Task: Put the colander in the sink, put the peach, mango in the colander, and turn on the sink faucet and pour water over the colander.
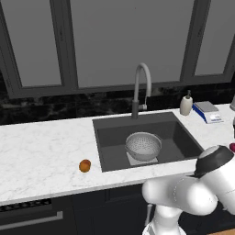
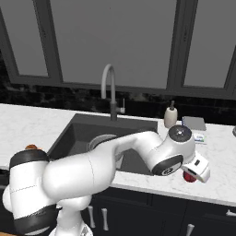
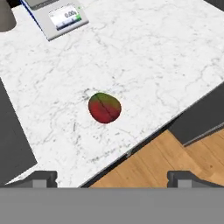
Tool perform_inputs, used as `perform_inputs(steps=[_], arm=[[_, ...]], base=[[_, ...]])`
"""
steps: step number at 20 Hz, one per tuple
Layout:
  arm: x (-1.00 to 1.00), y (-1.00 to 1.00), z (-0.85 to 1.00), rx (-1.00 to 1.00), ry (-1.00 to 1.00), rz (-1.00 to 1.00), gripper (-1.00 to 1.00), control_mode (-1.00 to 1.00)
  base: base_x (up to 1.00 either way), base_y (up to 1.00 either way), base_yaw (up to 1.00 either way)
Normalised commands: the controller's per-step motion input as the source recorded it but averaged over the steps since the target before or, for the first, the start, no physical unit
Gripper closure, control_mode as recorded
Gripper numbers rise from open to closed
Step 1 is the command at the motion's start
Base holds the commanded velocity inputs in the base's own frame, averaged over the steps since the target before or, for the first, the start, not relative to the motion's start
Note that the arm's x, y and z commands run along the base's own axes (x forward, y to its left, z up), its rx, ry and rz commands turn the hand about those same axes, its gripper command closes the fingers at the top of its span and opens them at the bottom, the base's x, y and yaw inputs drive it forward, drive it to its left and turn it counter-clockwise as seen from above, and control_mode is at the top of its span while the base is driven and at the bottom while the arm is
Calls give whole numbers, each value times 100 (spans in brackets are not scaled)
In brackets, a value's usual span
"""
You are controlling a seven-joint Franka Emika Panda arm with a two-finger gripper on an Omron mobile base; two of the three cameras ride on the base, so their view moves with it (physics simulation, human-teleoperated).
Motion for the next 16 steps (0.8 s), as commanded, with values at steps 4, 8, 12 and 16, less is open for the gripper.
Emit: perform_inputs(steps=[4,8,12,16], arm=[[3,0,-14,0,2,27,-100,-100],[14,0,-31,0,8,33,-100,-100],[36,0,-36,0,15,27,-100,-100],[47,-1,-27,0,17,19,-100,-100]], base=[[0,0,0],[0,0,0],[0,0,0],[0,0,0]])
